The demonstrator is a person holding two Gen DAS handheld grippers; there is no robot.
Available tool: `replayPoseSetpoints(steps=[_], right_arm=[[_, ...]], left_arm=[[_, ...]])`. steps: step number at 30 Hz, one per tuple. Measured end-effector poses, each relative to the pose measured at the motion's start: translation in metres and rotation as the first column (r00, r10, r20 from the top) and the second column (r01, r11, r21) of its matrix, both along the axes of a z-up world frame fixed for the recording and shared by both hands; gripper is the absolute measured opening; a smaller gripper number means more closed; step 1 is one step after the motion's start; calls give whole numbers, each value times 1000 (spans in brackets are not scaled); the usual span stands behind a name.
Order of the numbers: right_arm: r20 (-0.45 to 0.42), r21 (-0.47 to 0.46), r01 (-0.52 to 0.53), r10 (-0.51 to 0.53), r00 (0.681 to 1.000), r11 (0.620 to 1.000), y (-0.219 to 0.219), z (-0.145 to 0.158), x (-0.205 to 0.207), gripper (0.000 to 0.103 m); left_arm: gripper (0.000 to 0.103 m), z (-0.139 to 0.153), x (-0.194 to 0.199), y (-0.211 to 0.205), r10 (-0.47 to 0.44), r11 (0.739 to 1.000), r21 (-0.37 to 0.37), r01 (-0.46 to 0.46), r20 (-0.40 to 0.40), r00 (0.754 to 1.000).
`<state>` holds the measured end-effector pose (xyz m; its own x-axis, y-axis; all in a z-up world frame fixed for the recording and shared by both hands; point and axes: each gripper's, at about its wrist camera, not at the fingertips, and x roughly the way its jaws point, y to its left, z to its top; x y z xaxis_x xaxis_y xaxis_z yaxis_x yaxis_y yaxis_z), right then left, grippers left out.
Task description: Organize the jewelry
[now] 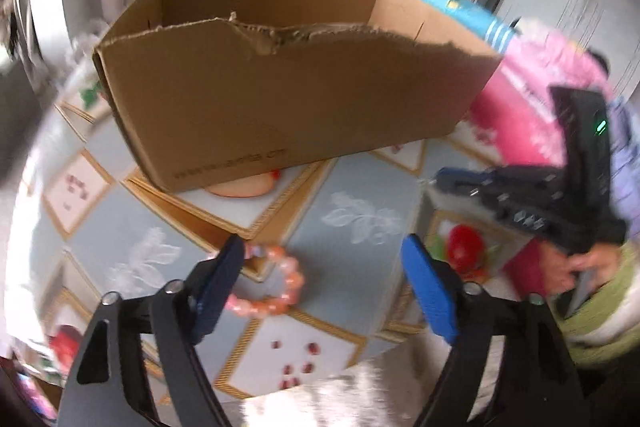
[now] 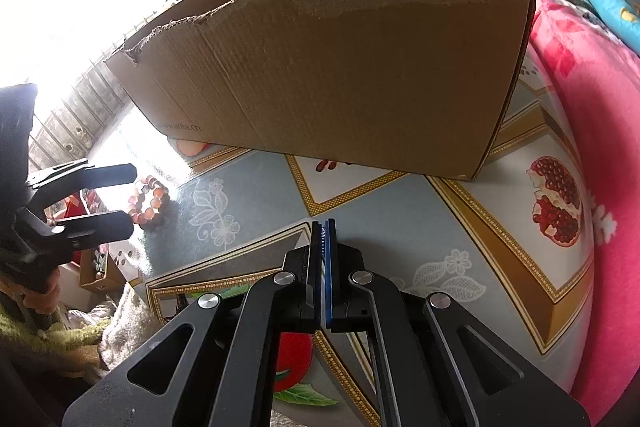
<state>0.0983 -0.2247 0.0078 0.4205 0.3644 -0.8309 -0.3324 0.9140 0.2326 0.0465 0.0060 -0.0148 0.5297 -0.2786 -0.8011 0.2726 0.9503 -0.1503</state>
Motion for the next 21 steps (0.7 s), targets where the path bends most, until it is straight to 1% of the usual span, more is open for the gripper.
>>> replayPoseSetpoints(steps=[1, 2, 4, 5, 7, 9, 12, 13, 14, 16, 19, 21], right_arm=[[1, 0, 1, -1, 1000, 1000, 0, 0, 0, 0], [1, 0, 2, -2, 1000, 1000, 1, 0, 0, 0], [1, 2, 4, -4, 1000, 1000, 1, 0, 0, 0], [1, 3, 4, -4, 1000, 1000, 0, 0, 0, 0], [2, 1, 2, -2, 1000, 1000, 0, 1, 0, 0], [2, -1, 0, 0, 1000, 1000, 1, 1, 1, 0], [-1, -2, -1, 1, 1000, 1000, 1, 2, 0, 1], [2, -11, 2, -2, 1000, 1000, 1, 3, 0, 5], [7, -22, 4, -4, 1000, 1000, 1, 4, -2, 8], [18, -37, 5, -4, 1000, 999, 0, 6, -4, 8], [18, -36, 11, -11, 1000, 999, -2, 8, -6, 8], [15, -42, 11, -11, 1000, 999, -2, 6, -7, 8]], left_arm=[[66, -2, 0, -1, 1, 999, 32, -1, -3, 1000], [63, -6, 0, -3, 5, 997, 74, -4, -10, 1000], [53, -13, 3, -5, 12, 991, 133, -9, -23, 1000], [51, -16, 4, -7, 13, 988, 151, -8, -27, 1000], [42, -20, 4, -10, 12, 984, 180, -6, -34, 999], [38, -22, 4, -10, 13, 983, 185, -7, -33, 999], [27, -22, 3, -14, 16, 981, 193, -11, -22, 1000], [23, -21, 3, -14, 13, 981, 192, -9, -21, 1000], [20, -21, 3, -15, 13, 981, 193, -9, -19, 1000], [13, -21, 4, -15, 15, 981, 195, -12, -16, 1000], [10, -21, 4, -17, 20, 983, 185, -17, -14, 1000], [10, -21, 4, -16, 23, 984, 176, -20, -14, 1000]])
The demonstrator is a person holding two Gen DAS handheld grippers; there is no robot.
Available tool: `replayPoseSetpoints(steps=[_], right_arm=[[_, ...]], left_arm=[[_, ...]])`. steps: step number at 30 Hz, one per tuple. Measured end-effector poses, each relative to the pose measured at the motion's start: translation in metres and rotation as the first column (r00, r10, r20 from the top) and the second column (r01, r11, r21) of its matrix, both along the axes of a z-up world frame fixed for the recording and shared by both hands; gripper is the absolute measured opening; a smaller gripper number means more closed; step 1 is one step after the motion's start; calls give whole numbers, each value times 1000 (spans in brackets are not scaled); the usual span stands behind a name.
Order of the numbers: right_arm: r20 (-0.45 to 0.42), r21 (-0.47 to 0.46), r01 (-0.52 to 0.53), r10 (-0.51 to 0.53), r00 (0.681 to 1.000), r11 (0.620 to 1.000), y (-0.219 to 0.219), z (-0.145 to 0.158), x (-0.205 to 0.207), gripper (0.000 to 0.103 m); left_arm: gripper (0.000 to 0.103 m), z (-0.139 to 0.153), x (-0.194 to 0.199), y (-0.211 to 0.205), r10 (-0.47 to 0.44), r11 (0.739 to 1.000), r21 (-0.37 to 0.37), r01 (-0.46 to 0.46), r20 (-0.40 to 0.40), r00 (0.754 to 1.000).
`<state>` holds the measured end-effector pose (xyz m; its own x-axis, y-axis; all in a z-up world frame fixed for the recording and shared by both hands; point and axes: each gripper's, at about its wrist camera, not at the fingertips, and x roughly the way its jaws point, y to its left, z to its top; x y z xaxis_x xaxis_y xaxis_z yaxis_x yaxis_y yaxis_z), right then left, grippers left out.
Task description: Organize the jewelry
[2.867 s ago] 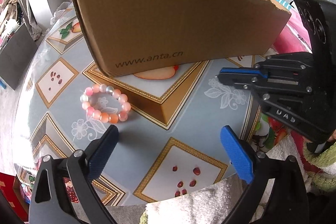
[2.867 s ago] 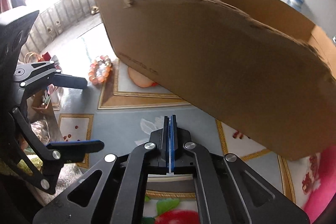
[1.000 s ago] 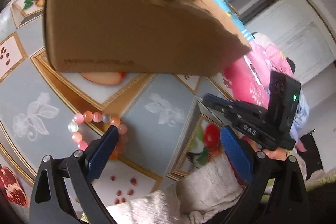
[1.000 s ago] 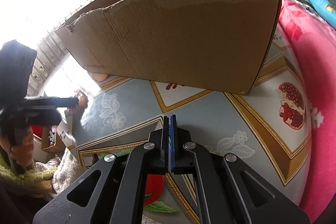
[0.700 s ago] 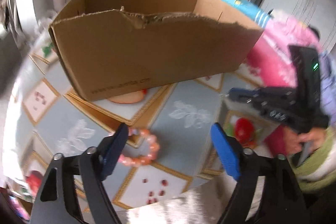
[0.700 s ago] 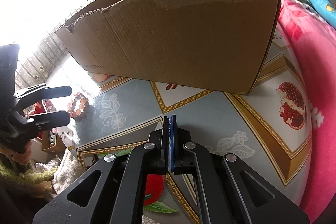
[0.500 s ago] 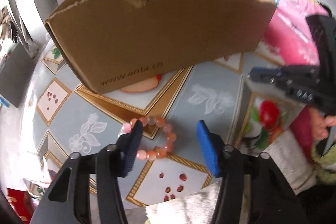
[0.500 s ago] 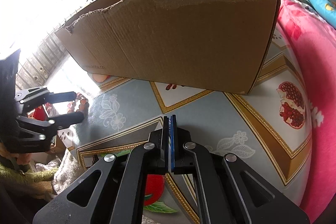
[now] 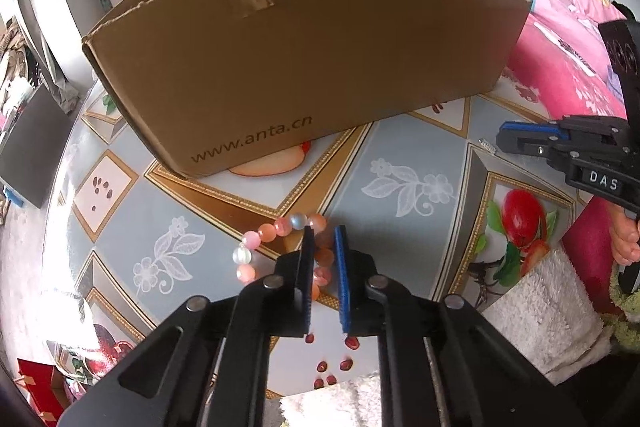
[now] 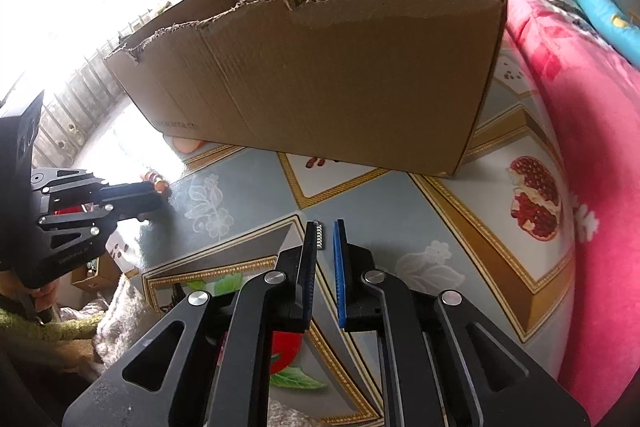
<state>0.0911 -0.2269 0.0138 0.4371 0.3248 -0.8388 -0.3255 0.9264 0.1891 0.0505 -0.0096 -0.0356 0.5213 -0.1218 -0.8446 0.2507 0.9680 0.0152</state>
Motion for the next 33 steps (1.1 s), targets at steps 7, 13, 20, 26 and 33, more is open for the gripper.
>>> replayPoseSetpoints(steps=[7, 13, 20, 26, 33], right_arm=[[-40, 53, -28, 30, 999, 998, 13, -7, -2, 9], [-14, 13, -14, 14, 1000, 1000, 15, -4, 0, 9], [-19, 14, -50, 50, 999, 999, 28, -8, 1, 9], [36, -42, -78, 80, 996, 996, 32, -1, 2, 25], [59, -161, -197, 209, 976, 967, 48, -10, 7, 26]], left_arm=[[10, 1, -1, 4, 5, 1000, -12, -5, 3, 1000], [10, 0, 0, 4, 8, 1000, -17, -8, 2, 1000], [10, 0, 0, 4, 9, 1000, -19, -9, 2, 1000], [10, 0, 0, 4, 5, 1000, -16, -5, 3, 1000], [10, -1, 0, 3, 0, 1000, -12, 0, 5, 1000]])
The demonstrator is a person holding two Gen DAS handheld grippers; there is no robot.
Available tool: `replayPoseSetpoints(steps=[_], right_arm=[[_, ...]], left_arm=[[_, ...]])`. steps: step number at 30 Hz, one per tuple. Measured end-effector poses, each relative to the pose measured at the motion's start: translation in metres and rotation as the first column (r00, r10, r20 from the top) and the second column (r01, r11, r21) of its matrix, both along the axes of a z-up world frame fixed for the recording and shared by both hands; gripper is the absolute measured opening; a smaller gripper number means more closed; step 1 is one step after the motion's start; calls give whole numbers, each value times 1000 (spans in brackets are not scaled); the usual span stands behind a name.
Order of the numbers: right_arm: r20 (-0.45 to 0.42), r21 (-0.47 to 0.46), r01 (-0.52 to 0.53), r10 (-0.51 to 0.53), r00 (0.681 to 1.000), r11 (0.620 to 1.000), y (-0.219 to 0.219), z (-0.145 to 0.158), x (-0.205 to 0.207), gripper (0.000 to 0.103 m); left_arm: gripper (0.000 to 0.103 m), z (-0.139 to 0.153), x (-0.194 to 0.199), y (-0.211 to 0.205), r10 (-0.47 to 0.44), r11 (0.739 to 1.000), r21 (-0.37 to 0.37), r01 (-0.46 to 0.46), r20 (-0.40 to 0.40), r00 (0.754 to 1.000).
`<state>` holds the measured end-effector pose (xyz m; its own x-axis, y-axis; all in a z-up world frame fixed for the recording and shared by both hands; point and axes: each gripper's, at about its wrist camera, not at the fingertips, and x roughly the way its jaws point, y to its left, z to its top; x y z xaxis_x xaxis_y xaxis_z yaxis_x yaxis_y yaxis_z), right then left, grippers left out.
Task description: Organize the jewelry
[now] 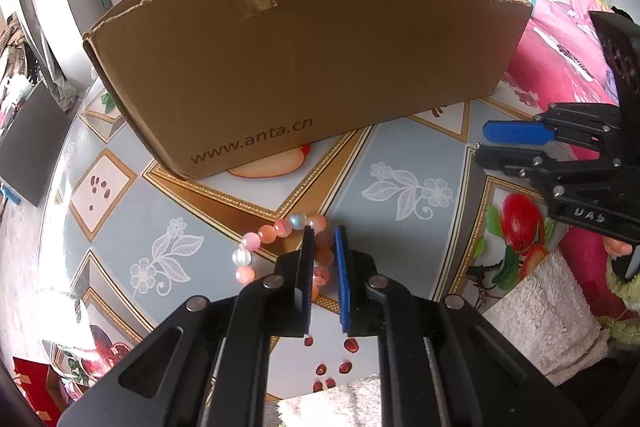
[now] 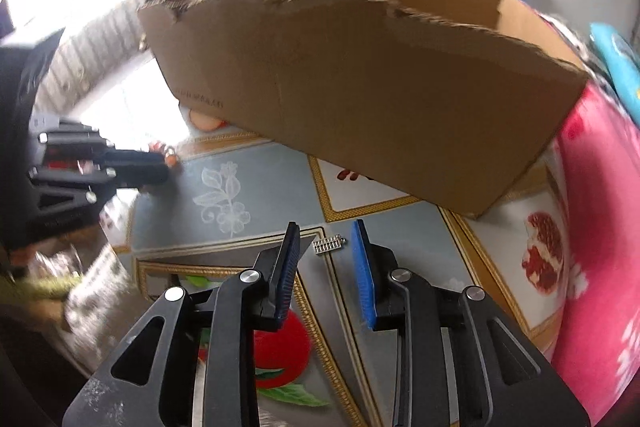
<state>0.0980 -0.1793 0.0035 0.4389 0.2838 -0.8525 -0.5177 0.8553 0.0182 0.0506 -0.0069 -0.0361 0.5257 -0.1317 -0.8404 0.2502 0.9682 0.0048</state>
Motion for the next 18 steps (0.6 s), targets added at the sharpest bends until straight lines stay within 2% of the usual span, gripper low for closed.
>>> replayPoseSetpoints(steps=[3, 5, 18], right_arm=[[3, 7, -36, 36, 999, 999, 4, -2, -1, 23], [-4, 15, -43, 44, 999, 999, 6, -6, -1, 13], [-15, 68, -5, 6, 1000, 998, -9, -4, 3, 12]], left_arm=[[10, 0, 0, 0, 0, 1000, 1, 0, 0, 1000], [10, 0, 0, 0, -1, 1000, 2, 1, 1, 1000], [10, 0, 0, -1, -1, 1000, 11, 1, -1, 1000]])
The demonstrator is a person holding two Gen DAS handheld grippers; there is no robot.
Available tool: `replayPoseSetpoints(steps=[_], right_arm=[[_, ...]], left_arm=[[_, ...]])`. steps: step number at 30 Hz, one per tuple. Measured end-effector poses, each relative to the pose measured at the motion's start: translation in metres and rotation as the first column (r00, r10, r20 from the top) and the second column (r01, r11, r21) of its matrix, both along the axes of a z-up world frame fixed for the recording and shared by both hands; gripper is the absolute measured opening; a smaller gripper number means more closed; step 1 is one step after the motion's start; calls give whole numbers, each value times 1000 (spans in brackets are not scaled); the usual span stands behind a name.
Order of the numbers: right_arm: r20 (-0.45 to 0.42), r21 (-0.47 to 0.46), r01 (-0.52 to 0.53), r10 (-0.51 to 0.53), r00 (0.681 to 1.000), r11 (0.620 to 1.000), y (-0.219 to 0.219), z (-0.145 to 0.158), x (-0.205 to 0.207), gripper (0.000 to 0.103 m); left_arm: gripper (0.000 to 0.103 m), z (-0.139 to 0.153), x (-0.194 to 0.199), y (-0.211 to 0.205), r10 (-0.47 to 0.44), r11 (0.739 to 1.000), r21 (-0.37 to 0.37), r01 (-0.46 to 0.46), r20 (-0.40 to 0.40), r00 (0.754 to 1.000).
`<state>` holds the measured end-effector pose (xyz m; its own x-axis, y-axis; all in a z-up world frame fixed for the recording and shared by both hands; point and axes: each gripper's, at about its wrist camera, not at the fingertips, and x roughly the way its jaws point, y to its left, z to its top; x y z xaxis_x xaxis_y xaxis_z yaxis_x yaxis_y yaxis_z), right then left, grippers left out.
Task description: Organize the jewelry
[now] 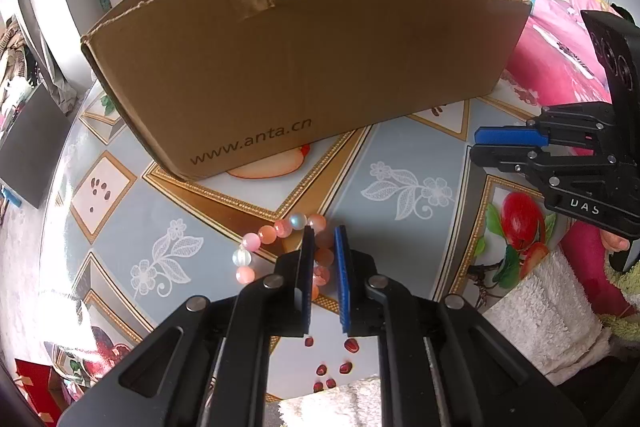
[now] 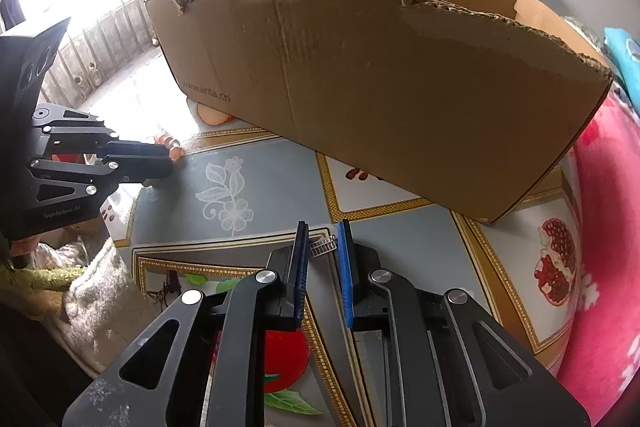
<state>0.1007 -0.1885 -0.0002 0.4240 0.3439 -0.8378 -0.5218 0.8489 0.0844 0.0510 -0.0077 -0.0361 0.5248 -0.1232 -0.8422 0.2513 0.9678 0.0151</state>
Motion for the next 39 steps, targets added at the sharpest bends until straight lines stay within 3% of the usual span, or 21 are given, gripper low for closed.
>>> replayPoseSetpoints(steps=[4, 5, 16, 20, 23, 26, 33, 39], right_arm=[[-1, 18, 16, -16, 1000, 1000, -6, 4, 1, 13], [-3, 25, 21, -21, 1000, 999, -7, 5, 2, 1], [-12, 42, 48, -47, 999, 998, -12, 8, 4, 1], [-7, 50, 59, -59, 998, 997, -15, 8, 3, 4], [-13, 63, 71, -70, 997, 996, -19, 12, 2, 17], [-27, 57, 89, -88, 996, 994, -21, 14, 1, 22], [-86, 50, 117, -113, 990, 992, -13, 7, -10, 23], [-59, 30, 143, -141, 988, 989, -5, 3, -6, 20]], left_arm=[[10, 0, 1, -1, 3, 1000, 3, -3, -1, 1000], [10, 0, 1, -1, 5, 1000, 4, -5, -1, 1000], [10, 0, 1, -2, 6, 1000, 13, -6, 2, 1000], [10, 0, 0, -1, 7, 1000, 13, -7, 3, 1000], [10, 0, 0, -2, 6, 1000, 15, -6, 4, 1000], [10, 0, 0, -2, 6, 1000, 17, -6, 4, 1000], [10, -1, 0, -2, 8, 1000, 16, -8, 6, 1000], [10, -1, 1, -2, 7, 1000, 15, -7, 5, 1000]])
